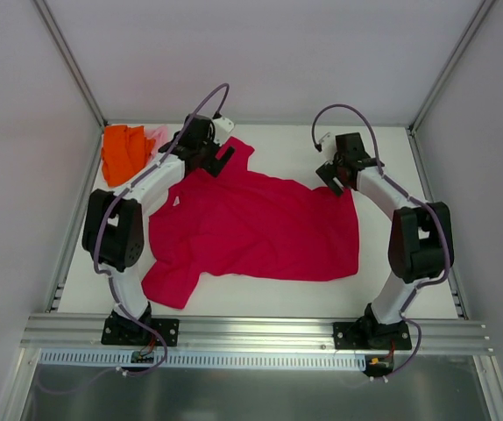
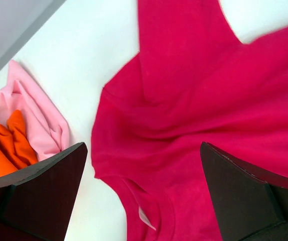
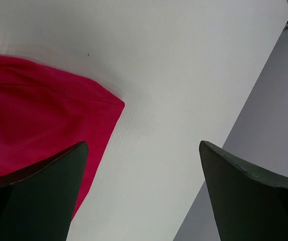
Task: Fold and stack the t-shirts
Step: Flatten out the tshirt
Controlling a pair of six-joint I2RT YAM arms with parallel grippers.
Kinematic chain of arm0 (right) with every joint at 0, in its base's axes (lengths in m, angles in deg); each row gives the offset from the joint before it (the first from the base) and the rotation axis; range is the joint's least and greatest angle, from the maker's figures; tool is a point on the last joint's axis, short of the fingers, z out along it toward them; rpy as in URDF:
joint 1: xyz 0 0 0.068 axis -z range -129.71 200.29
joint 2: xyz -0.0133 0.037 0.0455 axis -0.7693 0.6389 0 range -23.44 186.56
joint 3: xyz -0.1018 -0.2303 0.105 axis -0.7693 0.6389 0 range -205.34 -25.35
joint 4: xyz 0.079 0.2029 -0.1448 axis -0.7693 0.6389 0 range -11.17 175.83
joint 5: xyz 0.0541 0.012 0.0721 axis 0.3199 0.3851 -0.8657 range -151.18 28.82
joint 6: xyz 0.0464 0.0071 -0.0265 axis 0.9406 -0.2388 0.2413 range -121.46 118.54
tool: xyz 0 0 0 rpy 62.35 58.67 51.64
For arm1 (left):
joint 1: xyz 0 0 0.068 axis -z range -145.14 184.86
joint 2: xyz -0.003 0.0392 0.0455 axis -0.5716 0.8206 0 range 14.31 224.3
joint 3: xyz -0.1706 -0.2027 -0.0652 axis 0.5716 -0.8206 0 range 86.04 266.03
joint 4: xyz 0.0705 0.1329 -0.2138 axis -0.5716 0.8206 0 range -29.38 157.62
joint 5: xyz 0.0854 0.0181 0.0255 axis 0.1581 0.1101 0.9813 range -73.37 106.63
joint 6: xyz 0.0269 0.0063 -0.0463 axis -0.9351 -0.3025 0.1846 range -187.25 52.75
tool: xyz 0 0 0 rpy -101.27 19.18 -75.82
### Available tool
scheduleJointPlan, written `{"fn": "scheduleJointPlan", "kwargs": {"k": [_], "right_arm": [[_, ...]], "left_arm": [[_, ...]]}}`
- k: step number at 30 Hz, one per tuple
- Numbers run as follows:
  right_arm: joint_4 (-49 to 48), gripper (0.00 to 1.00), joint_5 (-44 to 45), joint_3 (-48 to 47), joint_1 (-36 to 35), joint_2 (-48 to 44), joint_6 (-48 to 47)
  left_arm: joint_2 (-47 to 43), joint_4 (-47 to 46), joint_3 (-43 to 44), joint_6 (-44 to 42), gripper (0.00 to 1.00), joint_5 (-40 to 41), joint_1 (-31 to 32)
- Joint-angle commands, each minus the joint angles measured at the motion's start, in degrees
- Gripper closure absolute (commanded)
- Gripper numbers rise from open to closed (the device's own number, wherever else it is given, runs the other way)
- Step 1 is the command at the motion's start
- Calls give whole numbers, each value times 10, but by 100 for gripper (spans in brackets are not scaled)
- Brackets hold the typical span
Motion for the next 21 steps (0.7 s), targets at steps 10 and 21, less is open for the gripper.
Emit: {"fn": "scheduleJointPlan", "kwargs": {"k": [10, 21], "right_arm": [[-101, 0, 29, 44, 9, -185, 43], [-79, 0, -9, 49, 17, -238, 57]], "left_arm": [[-156, -24, -1, 90, 1, -34, -14], [-301, -90, -120, 137, 1, -97, -14]]}}
